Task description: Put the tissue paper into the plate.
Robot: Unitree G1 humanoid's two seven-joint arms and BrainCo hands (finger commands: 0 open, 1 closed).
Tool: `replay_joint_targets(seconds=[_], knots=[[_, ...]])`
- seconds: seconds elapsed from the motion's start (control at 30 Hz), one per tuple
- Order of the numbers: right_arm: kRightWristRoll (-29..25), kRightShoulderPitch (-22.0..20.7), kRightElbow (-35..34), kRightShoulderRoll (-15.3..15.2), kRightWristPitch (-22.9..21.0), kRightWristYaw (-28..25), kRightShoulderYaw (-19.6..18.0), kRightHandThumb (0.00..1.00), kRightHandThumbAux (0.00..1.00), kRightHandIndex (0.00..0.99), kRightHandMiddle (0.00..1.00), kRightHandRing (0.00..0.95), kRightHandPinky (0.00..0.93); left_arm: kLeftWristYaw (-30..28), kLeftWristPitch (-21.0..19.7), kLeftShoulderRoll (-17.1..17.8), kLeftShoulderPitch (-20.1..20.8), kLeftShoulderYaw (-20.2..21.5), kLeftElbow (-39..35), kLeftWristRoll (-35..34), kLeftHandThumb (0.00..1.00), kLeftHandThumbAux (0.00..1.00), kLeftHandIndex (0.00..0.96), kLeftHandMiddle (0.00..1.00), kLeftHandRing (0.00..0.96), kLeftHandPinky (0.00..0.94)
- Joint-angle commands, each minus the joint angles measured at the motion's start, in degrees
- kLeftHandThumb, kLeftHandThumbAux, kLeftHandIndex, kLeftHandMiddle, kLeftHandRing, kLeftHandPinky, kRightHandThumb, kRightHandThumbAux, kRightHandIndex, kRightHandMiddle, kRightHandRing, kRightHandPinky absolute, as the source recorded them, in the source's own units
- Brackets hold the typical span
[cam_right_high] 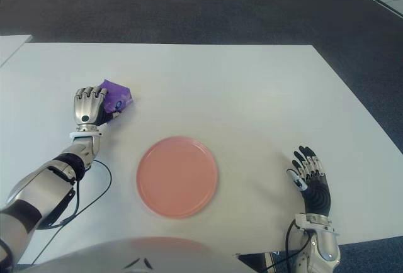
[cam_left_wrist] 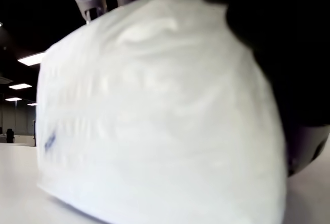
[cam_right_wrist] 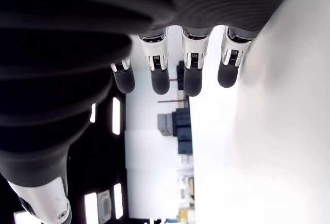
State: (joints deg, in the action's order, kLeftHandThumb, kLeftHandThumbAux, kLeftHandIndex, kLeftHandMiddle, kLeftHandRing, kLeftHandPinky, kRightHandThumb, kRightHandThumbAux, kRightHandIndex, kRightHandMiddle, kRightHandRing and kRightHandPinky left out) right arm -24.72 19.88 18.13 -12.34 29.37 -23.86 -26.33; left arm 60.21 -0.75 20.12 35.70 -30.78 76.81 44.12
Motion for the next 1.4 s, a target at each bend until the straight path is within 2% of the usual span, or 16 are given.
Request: replay_joint_targets(seconds=[0.03, 0.3, 0.33, 0.4, 0.43, 0.5, 0.57, 0.63, 0.7, 0.77, 0.93, 1.03, 1.17, 1.3, 1.4], knots=[[0.1, 0.0, 2.5, 1.0, -2.2, 0.3, 0.4, 0.022, 0.689, 0.108, 0.124, 0.101, 0.109, 0.3, 0.4, -0.7, -1.8, -0.9, 1.1, 0.7, 0.754, 0.694, 0.444, 0.756, 0.8, 0.727], [0.2, -0.8, 3.5, 0.6, -2.2, 0.3, 0.4, 0.022, 0.689, 0.108, 0.124, 0.101, 0.109, 3.0, 0.5, -0.5, -1.6, -2.2, 1.1, 1.7, 0.753, 0.694, 0.444, 0.782, 0.808, 0.734], [-2.3, 3.0, -9.9, 1.5, -10.6, 8.6, -1.1, 0.022, 0.689, 0.108, 0.124, 0.101, 0.109, 3.4, 0.4, -0.5, -1.6, -2.3, 1.1, 1.8, 0.753, 0.694, 0.444, 0.786, 0.809, 0.734], [-7.1, 9.8, -30.8, 2.6, -23.3, 21.1, -3.6, 0.016, 0.755, 0.179, 0.212, 0.191, 0.177, 4.0, 0.4, -0.5, -1.6, -2.5, 1.1, 1.9, 0.752, 0.694, 0.444, 0.792, 0.81, 0.736], [-8.9, 12.3, -37.5, 3.0, -27.2, 24.8, -4.4, 0.01, 0.784, 0.211, 0.253, 0.232, 0.204, 4.2, 0.4, -0.5, -1.6, -2.6, 1.1, 1.9, 0.752, 0.694, 0.444, 0.795, 0.81, 0.737], [-11.6, 16.2, -42.7, 3.6, -28.4, 25.8, -5.2, 0.005, 0.803, 0.236, 0.283, 0.26, 0.217, 4.8, 0.5, -0.4, -1.6, -2.7, 1.1, 2.0, 0.751, 0.694, 0.444, 0.799, 0.812, 0.742], [-12.6, 17.3, -43.8, 3.9, -28.8, 25.6, -5.4, 0.002, 0.81, 0.247, 0.295, 0.271, 0.22, 5.2, 0.5, -0.5, -1.6, -2.7, 1.1, 2.1, 0.751, 0.693, 0.444, 0.802, 0.814, 0.746], [-12.0, 15.6, -45.6, 3.6, -32.1, 28.3, -3.8, 0.0, 0.807, 0.253, 0.3, 0.274, 0.223, 5.7, 0.5, -0.4, -1.6, -2.7, 1.0, 2.1, 0.75, 0.693, 0.444, 0.809, 0.819, 0.754], [-12.2, 12.8, -43.3, 2.6, -33.7, 28.8, -3.7, 0.0, 0.8, 0.258, 0.304, 0.276, 0.233, 6.2, 0.7, -0.2, -1.7, -2.7, 0.9, 2.0, 0.75, 0.693, 0.444, 0.817, 0.824, 0.761], [-12.8, 11.9, -42.0, 2.0, -34.5, 28.8, -4.3, 0.0, 0.795, 0.262, 0.306, 0.278, 0.24, 6.5, 0.9, -0.2, -1.7, -2.6, 0.9, 1.9, 0.75, 0.693, 0.444, 0.823, 0.828, 0.764], [-14.0, 13.1, -43.5, 3.1, -37.4, 29.8, -4.2, 0.009, 0.776, 0.277, 0.318, 0.284, 0.249, 6.7, 1.8, -0.1, -1.8, -2.2, 0.7, 1.4, 0.749, 0.693, 0.444, 0.831, 0.829, 0.767], [-14.0, 12.8, -42.2, 4.1, -36.8, 28.6, -4.6, 0.014, 0.764, 0.28, 0.319, 0.285, 0.256, 6.8, 2.2, -0.2, -1.8, -1.9, 0.7, 1.1, 0.749, 0.693, 0.444, 0.834, 0.831, 0.772], [-12.1, 9.9, -41.3, 3.8, -38.6, 29.9, -3.7, 0.02, 0.757, 0.287, 0.322, 0.288, 0.258, 6.4, 2.7, -0.2, -1.9, -1.5, 0.7, 0.6, 0.749, 0.693, 0.444, 0.841, 0.836, 0.793], [-12.2, 10.8, -38.0, 4.0, -36.8, 27.3, -5.8, 0.014, 0.767, 0.304, 0.331, 0.298, 0.261, 5.6, 3.8, 0.1, -2.1, -0.8, 0.6, 0.0, 0.749, 0.693, 0.443, 0.852, 0.845, 0.814], [-11.9, 10.0, -37.5, 4.5, -37.2, 27.5, -5.8, 0.005, 0.771, 0.307, 0.331, 0.298, 0.258, 5.2, 4.8, 0.2, -2.1, -0.4, 0.5, -0.5, 0.749, 0.693, 0.443, 0.855, 0.848, 0.821]])
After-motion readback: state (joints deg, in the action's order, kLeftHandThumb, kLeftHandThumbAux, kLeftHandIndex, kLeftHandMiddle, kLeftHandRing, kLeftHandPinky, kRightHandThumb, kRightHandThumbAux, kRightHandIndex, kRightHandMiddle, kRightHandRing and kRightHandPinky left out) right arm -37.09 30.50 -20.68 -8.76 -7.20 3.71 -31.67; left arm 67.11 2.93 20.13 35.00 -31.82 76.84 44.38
